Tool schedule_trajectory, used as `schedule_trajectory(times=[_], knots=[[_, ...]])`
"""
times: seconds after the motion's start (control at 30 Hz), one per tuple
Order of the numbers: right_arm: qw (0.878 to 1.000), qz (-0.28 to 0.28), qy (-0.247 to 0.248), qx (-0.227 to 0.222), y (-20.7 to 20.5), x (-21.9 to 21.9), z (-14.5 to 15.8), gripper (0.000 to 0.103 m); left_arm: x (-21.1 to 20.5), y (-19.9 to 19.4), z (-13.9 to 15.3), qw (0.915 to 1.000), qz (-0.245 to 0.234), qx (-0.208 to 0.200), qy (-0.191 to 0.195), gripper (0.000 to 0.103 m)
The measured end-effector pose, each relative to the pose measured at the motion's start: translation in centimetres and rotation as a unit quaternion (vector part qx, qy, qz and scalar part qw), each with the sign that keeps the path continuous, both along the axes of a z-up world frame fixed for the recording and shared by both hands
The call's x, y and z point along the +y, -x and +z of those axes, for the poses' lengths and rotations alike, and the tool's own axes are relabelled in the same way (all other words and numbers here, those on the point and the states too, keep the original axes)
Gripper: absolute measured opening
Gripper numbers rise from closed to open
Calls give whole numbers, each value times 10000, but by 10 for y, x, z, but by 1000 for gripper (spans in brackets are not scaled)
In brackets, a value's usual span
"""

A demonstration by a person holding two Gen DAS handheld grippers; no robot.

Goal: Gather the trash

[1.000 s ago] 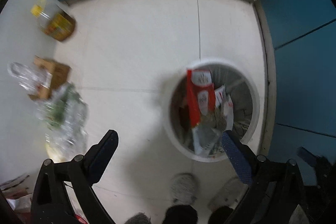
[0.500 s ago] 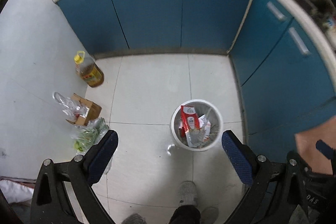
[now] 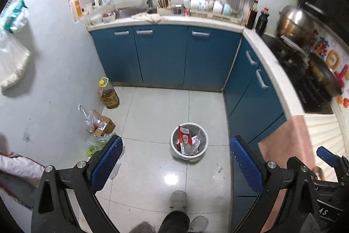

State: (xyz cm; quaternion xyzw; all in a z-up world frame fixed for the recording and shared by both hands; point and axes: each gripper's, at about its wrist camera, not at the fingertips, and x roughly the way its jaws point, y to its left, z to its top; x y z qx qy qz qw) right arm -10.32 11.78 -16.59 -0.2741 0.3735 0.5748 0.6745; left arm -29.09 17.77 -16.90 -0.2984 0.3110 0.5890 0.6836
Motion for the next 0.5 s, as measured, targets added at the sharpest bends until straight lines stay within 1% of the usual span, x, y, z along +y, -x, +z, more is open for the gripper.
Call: schedule_trajectory(times=[0.03, 0.1, 0.13, 0.2, 0.27, 0.33, 0.43, 0.5], knots=[[10000, 32, -73, 39, 1, -11, 14, 103, -7, 0, 6, 10000, 12, -11, -12, 101], [9997, 114, -175, 101, 1, -27, 35, 103, -23, -1, 28, 10000, 16, -67, -61, 101], [9995, 162, -216, 135, 1, -36, 48, 103, -28, -3, 32, 9999, 12, -95, -76, 101], [9993, 232, -254, 150, 3, -48, 66, 103, -39, -3, 51, 9998, -36, -188, -103, 101], [9987, 349, -299, 198, 5, -59, 87, 103, -44, -2, 64, 9996, -33, -263, -40, 101], [9983, 420, -345, 232, 5, -66, 102, 103, -49, 0, 75, 9990, -84, -437, 72, 101], [9974, 517, -374, 329, 8, -74, 124, 103, -52, 10, 86, 9961, -214, -828, 206, 101], [9969, 552, -378, 408, 9, -75, 134, 103, -58, 13, 92, 9947, -303, -951, 262, 101]])
